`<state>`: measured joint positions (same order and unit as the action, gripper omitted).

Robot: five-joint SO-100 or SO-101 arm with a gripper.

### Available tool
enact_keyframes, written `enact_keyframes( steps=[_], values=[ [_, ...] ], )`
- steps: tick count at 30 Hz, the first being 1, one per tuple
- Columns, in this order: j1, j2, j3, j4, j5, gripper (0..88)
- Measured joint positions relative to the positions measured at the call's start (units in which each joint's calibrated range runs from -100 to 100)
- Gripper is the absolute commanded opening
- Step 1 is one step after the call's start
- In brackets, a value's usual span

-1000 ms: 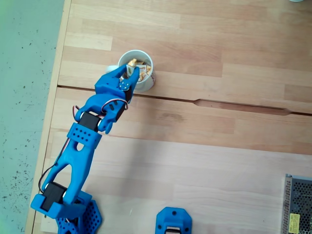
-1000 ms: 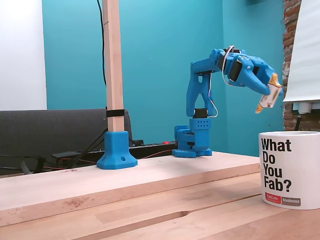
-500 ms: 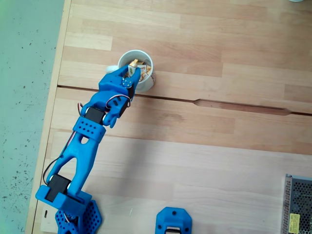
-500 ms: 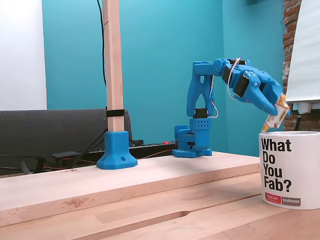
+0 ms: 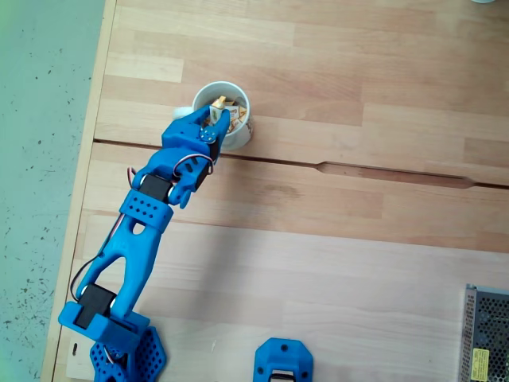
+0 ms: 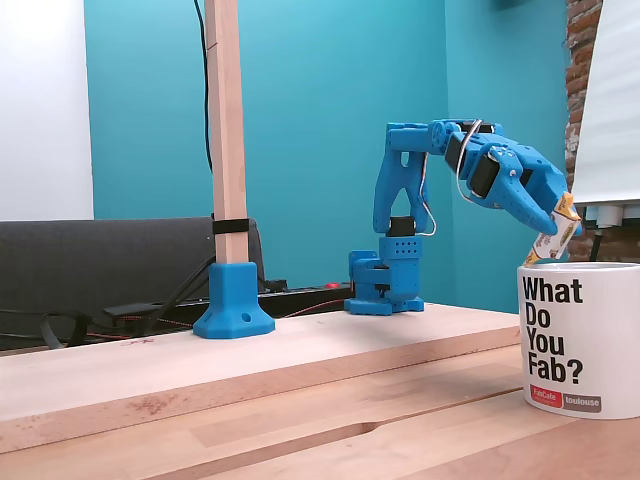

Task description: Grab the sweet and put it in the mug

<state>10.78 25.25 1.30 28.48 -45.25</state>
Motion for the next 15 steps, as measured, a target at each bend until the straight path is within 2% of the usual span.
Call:
enact_keyframes(
  steps=[9, 12, 15],
  values=[
    [0.0, 0.3, 0.0, 0.0, 0.0, 29.0],
    [0.0, 0.3, 0.0, 0.0, 0.3, 33.5],
    [0.0, 0.3, 0.0, 0.0, 0.4, 33.4]
  ],
)
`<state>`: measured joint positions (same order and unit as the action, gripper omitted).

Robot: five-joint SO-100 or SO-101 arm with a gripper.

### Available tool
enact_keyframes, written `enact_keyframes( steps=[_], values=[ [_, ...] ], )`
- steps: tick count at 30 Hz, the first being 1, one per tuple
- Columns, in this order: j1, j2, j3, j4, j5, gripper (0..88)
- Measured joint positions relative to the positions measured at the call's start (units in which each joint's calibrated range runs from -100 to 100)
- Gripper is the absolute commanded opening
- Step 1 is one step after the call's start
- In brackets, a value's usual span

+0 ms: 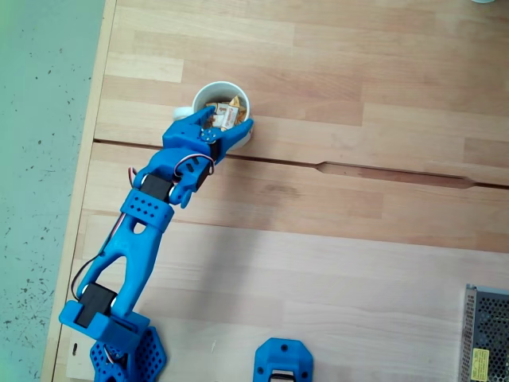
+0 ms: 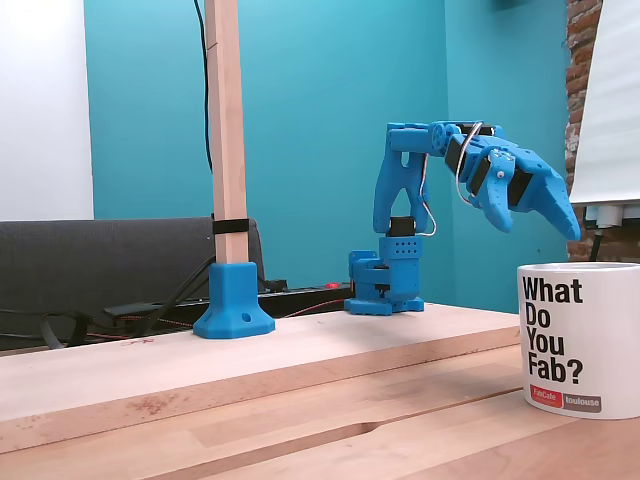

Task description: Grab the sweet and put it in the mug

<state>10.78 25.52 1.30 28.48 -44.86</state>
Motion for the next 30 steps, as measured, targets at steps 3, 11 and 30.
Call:
enact_keyframes(
  steps=[3, 11, 30],
  values=[
    [0.0, 0.0, 0.0, 0.0, 0.0, 29.5],
    [0.0, 0.0, 0.1, 0.0, 0.0, 4.5],
    [0.0, -29.4, 24.9, 6.6, -0.4, 0.0]
  ],
)
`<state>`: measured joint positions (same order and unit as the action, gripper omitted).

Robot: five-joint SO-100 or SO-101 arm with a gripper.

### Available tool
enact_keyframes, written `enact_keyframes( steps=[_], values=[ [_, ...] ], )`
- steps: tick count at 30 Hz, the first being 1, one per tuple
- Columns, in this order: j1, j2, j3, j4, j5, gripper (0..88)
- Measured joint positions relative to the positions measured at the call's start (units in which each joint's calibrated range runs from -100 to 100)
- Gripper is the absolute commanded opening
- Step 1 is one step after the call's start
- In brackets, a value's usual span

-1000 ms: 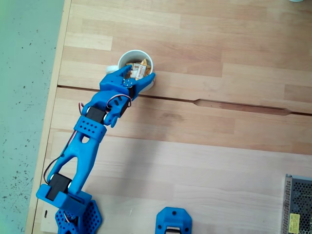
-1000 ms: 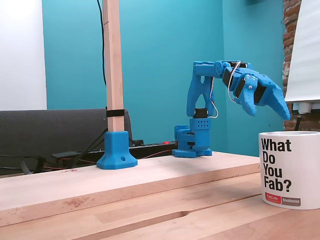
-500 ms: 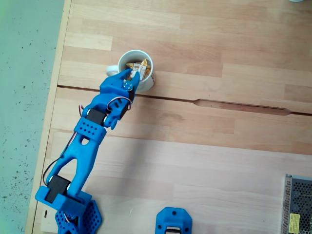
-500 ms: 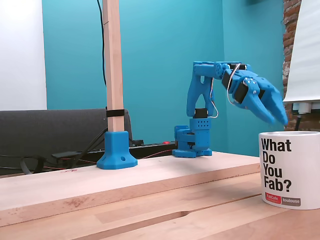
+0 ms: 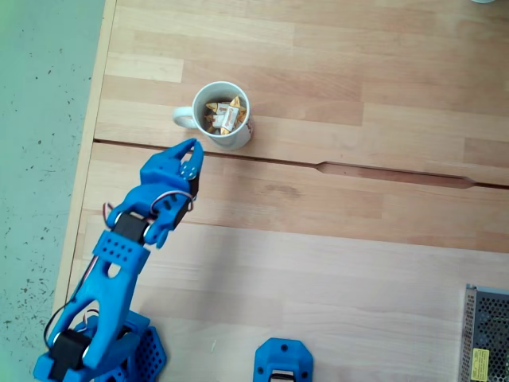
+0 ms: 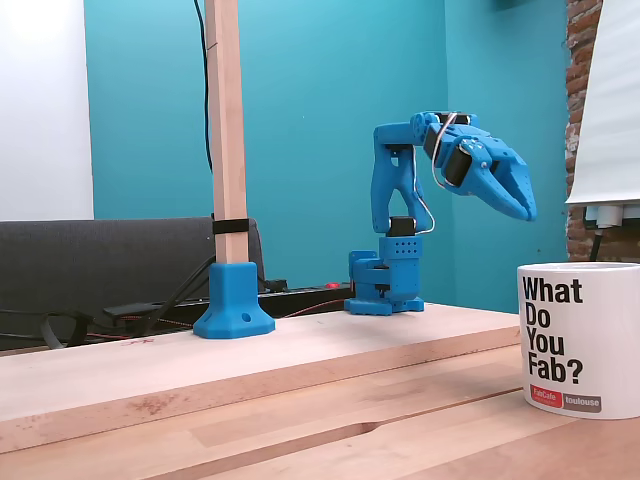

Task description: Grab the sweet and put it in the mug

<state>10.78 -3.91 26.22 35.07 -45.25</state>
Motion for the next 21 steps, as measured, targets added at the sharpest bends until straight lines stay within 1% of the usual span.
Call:
enact_keyframes(
  steps=[5, 11, 21],
  values=[
    [-1.8, -13.6, 9.1, 4.3, 0.0, 0.0],
    [-4.0, -30.4, 24.7, 8.1, 0.0, 0.0],
    [-8.5, -57.3, 56.7, 8.4, 0.0, 0.0]
  ],
)
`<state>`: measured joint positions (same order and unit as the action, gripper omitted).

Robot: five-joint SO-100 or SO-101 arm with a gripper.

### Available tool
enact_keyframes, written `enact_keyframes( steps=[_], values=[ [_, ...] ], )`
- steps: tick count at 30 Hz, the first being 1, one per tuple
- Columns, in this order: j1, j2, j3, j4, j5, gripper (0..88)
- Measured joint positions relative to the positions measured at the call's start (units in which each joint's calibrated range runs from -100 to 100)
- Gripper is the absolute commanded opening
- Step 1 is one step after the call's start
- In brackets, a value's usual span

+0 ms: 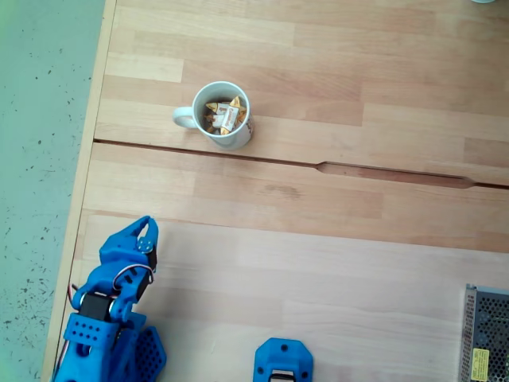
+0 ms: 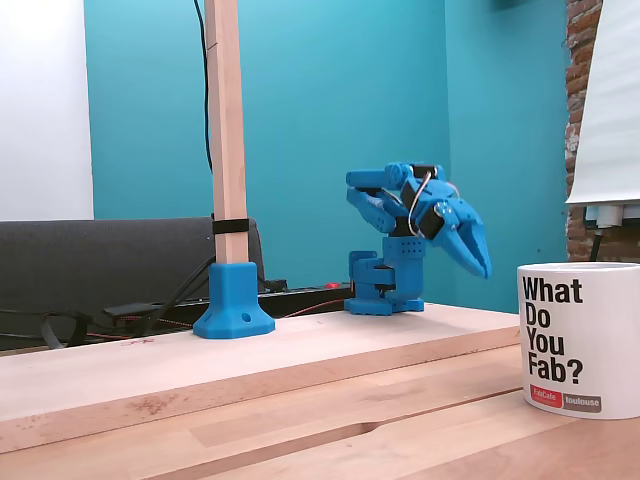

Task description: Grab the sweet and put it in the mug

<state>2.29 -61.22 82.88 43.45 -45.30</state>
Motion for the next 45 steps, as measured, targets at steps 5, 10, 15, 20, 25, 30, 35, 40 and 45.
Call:
enact_keyframes(
  steps=[5, 10, 15, 20, 25, 30, 35, 40, 45],
  values=[
    [-1.8, -12.4, 12.6, 0.0, 0.0, 0.0],
    [-1.9, -18.2, 16.2, 0.3, 0.0, 0.0],
    [-1.9, -18.4, 16.2, 2.0, 0.3, 0.0],
    [-1.9, -12.5, 16.2, 7.2, 0.6, 0.0],
    [-1.9, -11.1, 16.2, 10.7, 0.0, 0.0],
    [-1.9, -11.3, 16.2, 11.2, 0.0, 0.0],
    [-1.9, -11.3, 16.2, 11.2, 0.0, 0.0],
    [-1.9, -11.3, 16.2, 11.2, 0.0, 0.0],
    [-1.9, -11.3, 16.2, 11.2, 0.0, 0.0]
  ],
)
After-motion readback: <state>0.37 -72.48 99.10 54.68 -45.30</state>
